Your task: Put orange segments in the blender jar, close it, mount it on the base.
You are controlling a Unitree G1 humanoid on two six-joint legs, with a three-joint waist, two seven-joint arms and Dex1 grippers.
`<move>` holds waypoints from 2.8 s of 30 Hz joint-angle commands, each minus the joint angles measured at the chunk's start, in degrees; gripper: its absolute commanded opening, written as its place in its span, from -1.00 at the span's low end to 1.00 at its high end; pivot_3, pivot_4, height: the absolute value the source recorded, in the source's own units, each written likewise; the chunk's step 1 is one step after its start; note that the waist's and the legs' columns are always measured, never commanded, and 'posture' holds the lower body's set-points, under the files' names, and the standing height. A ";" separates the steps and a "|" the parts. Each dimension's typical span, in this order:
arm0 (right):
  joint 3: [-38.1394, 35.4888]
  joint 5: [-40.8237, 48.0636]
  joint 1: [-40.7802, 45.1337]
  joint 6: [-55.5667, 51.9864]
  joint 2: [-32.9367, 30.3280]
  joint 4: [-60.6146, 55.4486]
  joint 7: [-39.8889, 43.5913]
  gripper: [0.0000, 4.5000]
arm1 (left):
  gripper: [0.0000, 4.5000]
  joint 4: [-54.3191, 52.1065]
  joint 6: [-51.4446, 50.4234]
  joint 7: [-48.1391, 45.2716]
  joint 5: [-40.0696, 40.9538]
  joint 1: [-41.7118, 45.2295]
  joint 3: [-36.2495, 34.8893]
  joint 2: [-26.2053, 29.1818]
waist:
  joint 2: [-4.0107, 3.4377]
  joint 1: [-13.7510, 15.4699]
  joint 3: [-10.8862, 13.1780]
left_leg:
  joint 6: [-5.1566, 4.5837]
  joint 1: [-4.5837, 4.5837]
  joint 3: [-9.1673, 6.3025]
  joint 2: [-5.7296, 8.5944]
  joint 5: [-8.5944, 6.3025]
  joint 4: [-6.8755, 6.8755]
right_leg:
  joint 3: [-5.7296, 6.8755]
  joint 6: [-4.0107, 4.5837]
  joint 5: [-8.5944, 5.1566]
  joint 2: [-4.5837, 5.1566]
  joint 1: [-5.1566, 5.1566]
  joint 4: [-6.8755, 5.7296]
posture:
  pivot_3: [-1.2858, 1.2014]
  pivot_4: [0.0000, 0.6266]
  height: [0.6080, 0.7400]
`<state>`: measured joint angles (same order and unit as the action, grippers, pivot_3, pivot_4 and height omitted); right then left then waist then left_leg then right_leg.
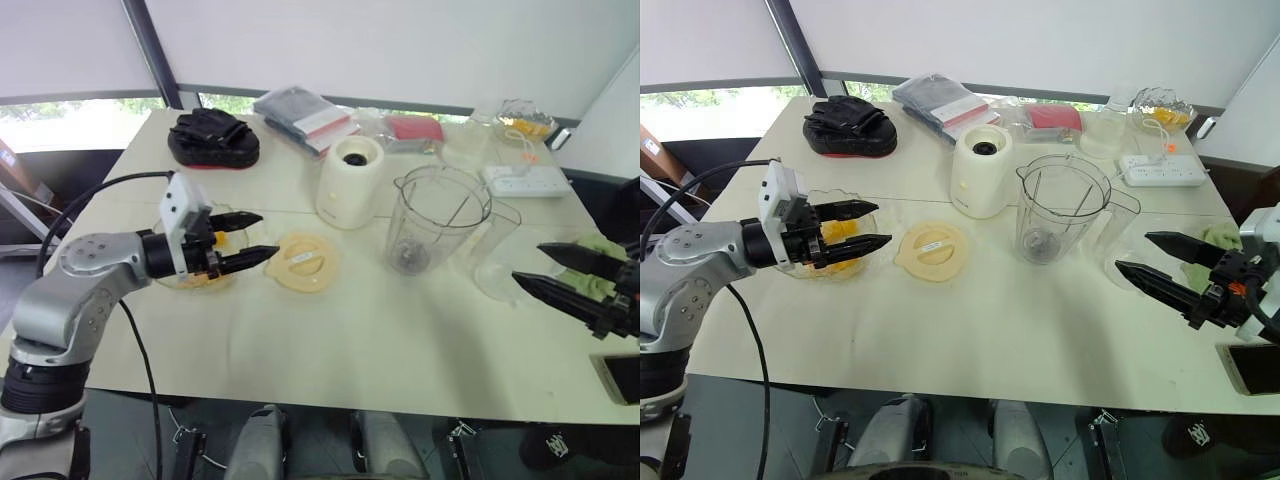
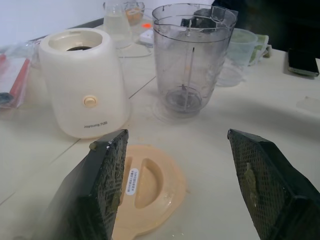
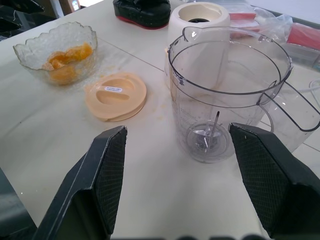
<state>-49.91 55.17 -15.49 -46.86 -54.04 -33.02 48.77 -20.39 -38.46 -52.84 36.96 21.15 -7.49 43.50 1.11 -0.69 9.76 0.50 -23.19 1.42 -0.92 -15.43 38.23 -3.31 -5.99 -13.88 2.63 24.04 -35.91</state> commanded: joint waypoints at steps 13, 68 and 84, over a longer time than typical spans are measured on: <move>-0.39 -0.79 1.15 0.81 -0.72 0.12 0.13 0.51 | 0.46 -1.31 1.13 0.81 0.24 1.31 -0.28 -0.48 | 0.00 -0.01 0.00 | 0.00 0.00 0.00 0.00 0.00 0.00 | 0.00 0.00 0.00 0.00 0.00 0.00 | 0.03 -0.52 1.00; 41.48 -13.16 18.35 13.90 19.94 -5.02 -14.04 0.51 | 0.46 49.60 15.52 -14.09 -26.43 20.56 10.27 10.63 | 0.20 0.13 0.05 | 0.00 -0.22 0.12 0.00 0.00 0.04 | 0.13 -0.04 0.03 -0.01 0.35 -0.25 | 0.03 -0.52 1.00; 42.70 -12.04 15.63 12.79 22.54 -10.58 -20.38 0.51 | 0.46 68.58 23.92 0.27 -33.46 26.06 9.61 -0.87 | 0.39 0.20 0.03 | -0.01 -0.25 0.08 -0.01 0.01 0.06 | 0.18 -0.26 0.16 0.00 0.38 -0.33 | 0.03 -0.52 1.00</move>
<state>-6.64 42.03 0.16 -34.45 -31.80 -40.88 28.75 47.89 -16.21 -54.01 3.94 45.47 3.41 42.80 1.50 -0.49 9.80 0.50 -23.43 1.50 -0.92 -15.42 38.30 -3.13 -6.25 -13.72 2.64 24.42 -36.24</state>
